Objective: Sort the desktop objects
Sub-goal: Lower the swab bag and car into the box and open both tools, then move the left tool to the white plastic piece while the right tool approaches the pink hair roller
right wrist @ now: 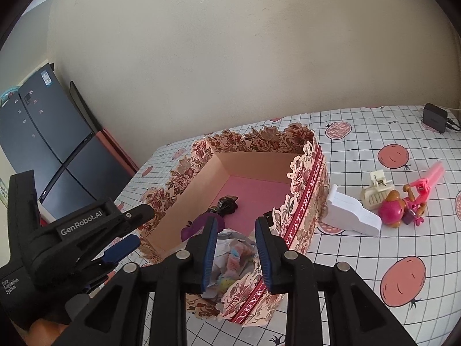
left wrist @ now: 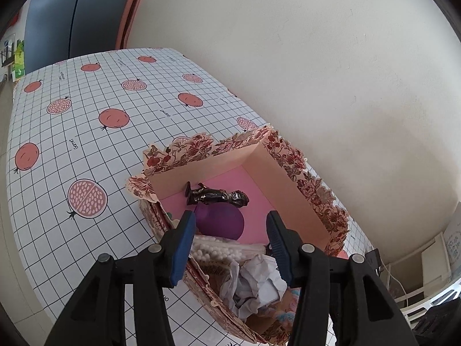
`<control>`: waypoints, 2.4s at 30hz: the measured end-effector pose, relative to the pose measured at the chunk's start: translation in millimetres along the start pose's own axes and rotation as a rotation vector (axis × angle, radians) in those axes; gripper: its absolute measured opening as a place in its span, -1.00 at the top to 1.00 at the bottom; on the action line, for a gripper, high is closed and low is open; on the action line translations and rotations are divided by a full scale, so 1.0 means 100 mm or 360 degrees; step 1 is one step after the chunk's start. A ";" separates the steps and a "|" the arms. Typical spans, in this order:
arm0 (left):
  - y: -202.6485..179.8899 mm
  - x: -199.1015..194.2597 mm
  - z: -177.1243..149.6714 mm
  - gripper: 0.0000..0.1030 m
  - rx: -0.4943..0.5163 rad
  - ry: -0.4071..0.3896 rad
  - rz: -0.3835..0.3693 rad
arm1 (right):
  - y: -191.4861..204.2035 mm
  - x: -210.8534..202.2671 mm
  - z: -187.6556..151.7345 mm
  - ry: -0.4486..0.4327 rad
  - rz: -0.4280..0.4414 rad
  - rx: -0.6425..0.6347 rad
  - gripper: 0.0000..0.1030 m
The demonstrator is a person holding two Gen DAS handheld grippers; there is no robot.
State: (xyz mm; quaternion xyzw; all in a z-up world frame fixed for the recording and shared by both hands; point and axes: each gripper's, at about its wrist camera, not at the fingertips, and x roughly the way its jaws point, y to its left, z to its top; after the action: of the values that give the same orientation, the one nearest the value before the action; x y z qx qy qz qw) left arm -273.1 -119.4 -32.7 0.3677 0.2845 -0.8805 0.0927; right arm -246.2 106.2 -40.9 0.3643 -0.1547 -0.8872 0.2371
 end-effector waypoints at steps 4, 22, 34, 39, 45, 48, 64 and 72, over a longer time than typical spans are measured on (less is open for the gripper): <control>-0.02 0.01 -0.02 -0.08 0.0005 0.0008 0.0003 | -0.02 0.00 0.00 -0.0005 -0.0004 0.0000 0.41; -0.14 0.03 -0.07 -0.28 0.0077 0.0002 0.0058 | -0.32 -0.09 0.05 -0.0084 -0.0037 0.0129 0.35; -0.51 -0.12 -0.10 -0.28 0.0201 -0.0011 0.0037 | -0.73 -0.41 0.21 -0.0194 -0.0132 0.0320 0.35; -0.75 -0.23 -0.17 -0.28 0.0276 -0.0019 0.0003 | -0.96 -0.69 0.30 -0.0249 -0.0208 0.0376 0.35; -1.05 -0.29 -0.29 -0.28 0.0371 0.0009 -0.0071 | -1.37 -1.01 0.34 -0.0284 -0.0331 0.0495 0.35; -1.22 -0.25 -0.41 -0.28 0.0448 0.0050 -0.0092 | -1.60 -1.10 0.34 -0.0287 -0.0406 0.0558 0.35; -1.91 0.54 -1.14 -0.28 0.0584 0.0455 -0.0185 | -2.10 -0.91 0.16 -0.0234 -0.0407 0.0760 0.34; -1.90 0.91 -1.23 -0.28 0.0535 0.0475 -0.0053 | -2.28 -0.76 0.07 -0.0179 -0.0414 0.0863 0.34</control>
State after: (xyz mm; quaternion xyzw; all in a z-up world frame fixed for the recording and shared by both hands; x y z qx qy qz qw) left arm -335.8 110.4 -83.8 0.4995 0.1504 -0.8527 -0.0275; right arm -273.9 338.6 -94.5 0.3813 -0.3508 -0.8553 0.0066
